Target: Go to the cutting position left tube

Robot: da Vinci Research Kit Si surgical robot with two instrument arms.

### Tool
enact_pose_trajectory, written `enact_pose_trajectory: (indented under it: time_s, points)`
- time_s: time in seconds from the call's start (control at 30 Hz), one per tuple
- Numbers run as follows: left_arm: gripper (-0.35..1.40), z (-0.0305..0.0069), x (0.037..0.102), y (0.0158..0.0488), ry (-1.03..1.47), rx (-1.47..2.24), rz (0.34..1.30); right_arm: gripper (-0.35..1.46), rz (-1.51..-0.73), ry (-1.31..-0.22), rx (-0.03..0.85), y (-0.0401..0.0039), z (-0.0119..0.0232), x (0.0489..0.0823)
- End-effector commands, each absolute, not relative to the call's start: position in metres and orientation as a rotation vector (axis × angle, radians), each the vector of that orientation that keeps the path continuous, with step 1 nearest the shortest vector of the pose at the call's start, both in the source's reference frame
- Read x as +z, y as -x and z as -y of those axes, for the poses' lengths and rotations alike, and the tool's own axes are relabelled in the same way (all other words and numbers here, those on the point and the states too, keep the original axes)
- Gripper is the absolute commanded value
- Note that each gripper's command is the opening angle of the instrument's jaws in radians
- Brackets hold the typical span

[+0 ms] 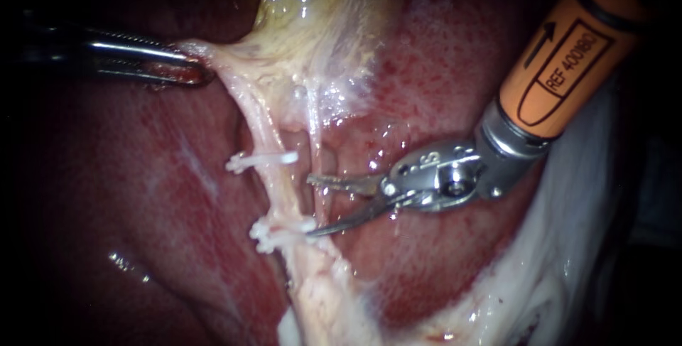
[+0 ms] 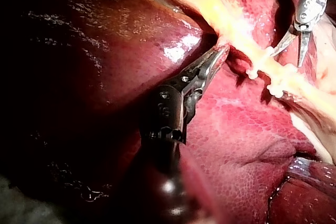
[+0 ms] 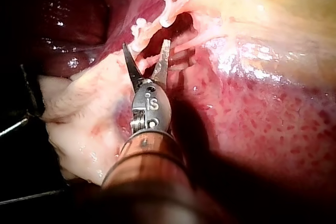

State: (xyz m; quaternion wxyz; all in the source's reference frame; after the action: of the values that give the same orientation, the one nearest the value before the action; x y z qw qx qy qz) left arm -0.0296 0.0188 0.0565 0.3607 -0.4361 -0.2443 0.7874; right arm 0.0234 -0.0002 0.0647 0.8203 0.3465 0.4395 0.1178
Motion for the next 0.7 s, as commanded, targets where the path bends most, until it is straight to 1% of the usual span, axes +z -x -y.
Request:
enact_pose_trajectory:
  time_s: [0.03,0.27,0.33,0.53,0.7]
  points:
    - [-0.35,-0.0188,0.0565,0.0296,1.124,2.029,0.629,1.45,-0.932,-0.744,0.251,-0.0236,0.0002,0.0651]
    - [-0.35,-0.0188,0.0567,0.0297,1.124,2.030,0.628,1.45,-0.924,-0.760,0.256,-0.0243,0.0001,0.0671]
    - [-0.35,-0.0188,0.0567,0.0297,1.124,2.030,0.628,1.45,-0.932,-0.775,0.255,-0.0244,-0.0001,0.0673]
    - [-0.35,-0.0187,0.0568,0.0297,1.124,2.030,0.628,1.45,-0.973,-0.848,0.264,-0.0249,-0.0002,0.0672]
    - [-0.35,-0.0187,0.0568,0.0297,1.124,2.030,0.628,1.45,-1.002,-0.904,0.272,-0.0264,-0.0004,0.0667]
